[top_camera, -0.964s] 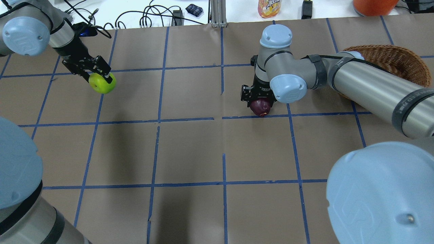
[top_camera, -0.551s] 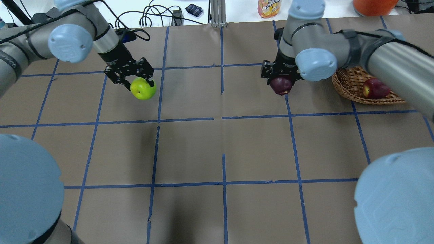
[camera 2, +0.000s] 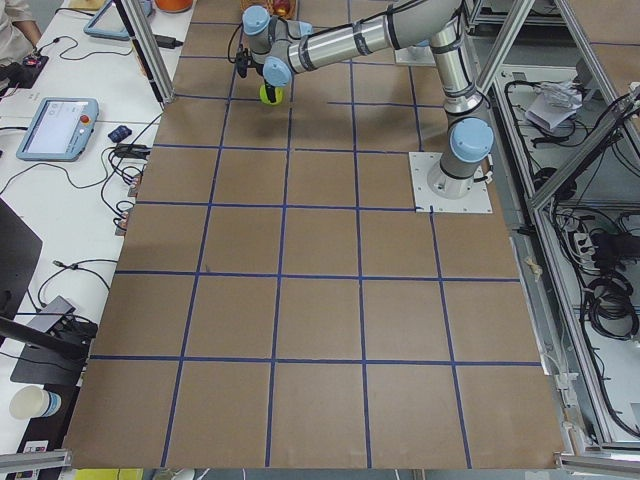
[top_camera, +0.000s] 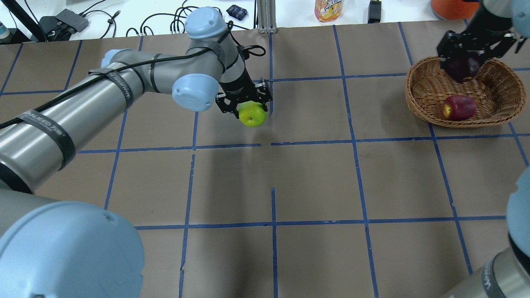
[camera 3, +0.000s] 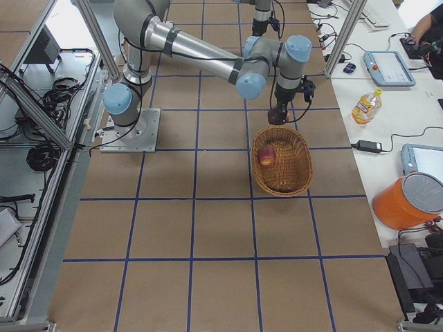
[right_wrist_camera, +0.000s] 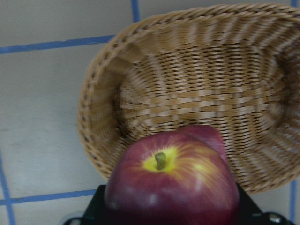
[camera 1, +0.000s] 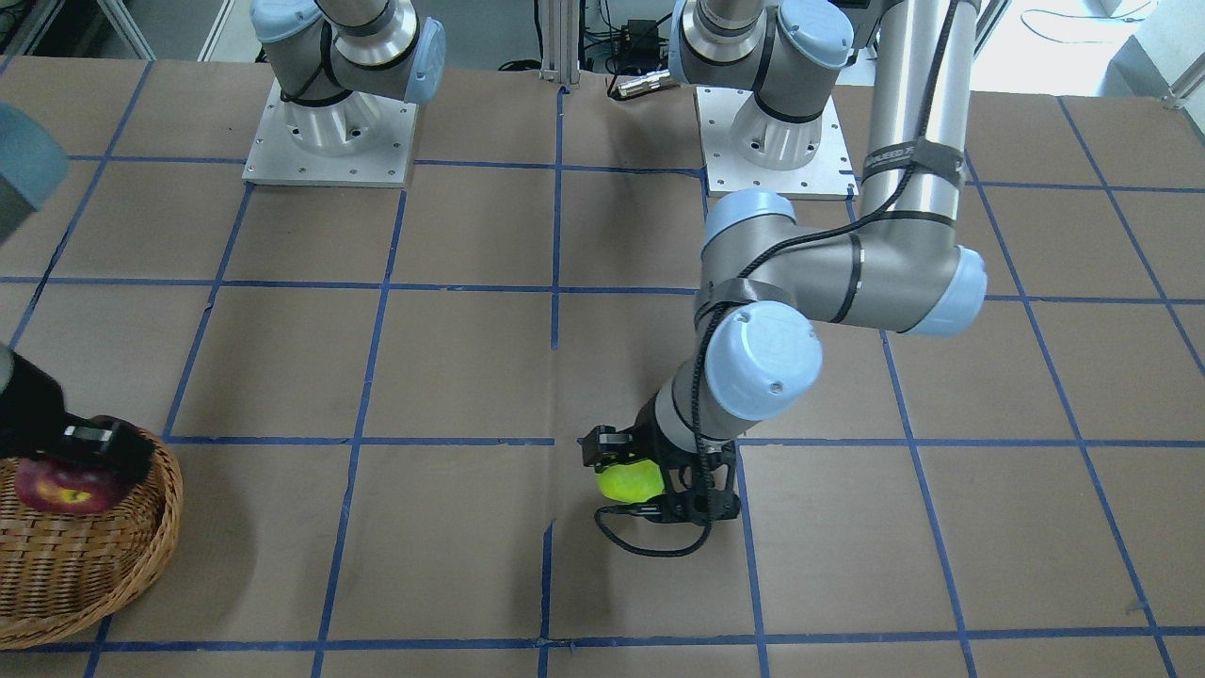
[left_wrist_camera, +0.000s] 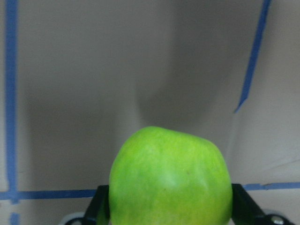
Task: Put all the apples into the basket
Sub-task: 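Release dark red apple into basket while left sets green apple centrally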
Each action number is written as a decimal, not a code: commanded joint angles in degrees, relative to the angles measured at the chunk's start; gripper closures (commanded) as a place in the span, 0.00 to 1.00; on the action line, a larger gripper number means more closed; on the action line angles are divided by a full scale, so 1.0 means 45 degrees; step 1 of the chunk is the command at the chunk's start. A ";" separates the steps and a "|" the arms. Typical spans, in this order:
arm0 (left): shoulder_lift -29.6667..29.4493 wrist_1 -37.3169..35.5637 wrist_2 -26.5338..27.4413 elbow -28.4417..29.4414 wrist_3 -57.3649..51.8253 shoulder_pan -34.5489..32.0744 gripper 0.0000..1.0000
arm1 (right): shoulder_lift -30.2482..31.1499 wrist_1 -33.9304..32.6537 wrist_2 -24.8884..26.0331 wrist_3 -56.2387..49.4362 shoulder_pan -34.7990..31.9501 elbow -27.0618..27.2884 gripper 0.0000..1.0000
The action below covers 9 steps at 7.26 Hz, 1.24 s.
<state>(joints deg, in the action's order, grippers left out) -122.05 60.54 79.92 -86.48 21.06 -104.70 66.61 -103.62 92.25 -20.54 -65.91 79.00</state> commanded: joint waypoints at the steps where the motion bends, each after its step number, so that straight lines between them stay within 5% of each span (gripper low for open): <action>1: -0.0474 -0.0872 0.1029 -0.0059 0.0573 -0.1028 0.44 | -0.1531 -0.1685 0.0087 -0.2949 0.1790 -0.0251 1.00; 2: -0.0456 -0.1222 0.1049 -0.0078 0.0516 -0.1126 0.00 | -0.2314 -0.2840 0.0125 -0.3303 0.1833 -0.0232 1.00; 4: 0.0902 -0.0896 0.1302 0.0466 -0.0976 -0.0682 0.00 | -0.2596 -0.3342 0.0126 -0.3287 0.2164 0.0021 1.00; 6: 0.2892 0.4097 0.1263 0.2041 -0.4310 0.1576 0.00 | -0.2731 -0.3515 -0.0011 -0.3150 0.2166 0.0217 0.15; 7: 0.3793 0.6987 0.1361 0.2650 -0.5972 0.2612 0.00 | -0.2713 -0.3496 0.0008 -0.3150 0.2166 0.0199 0.00; 9: 0.5144 0.8598 0.1981 0.2231 -0.8203 0.4548 0.00 | -0.2403 -0.3243 0.0067 -0.3131 0.2146 0.0062 0.00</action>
<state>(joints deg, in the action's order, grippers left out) -102.70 94.66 86.82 -75.57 -8.88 -89.43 54.92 -118.80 92.46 -34.66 -56.19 79.55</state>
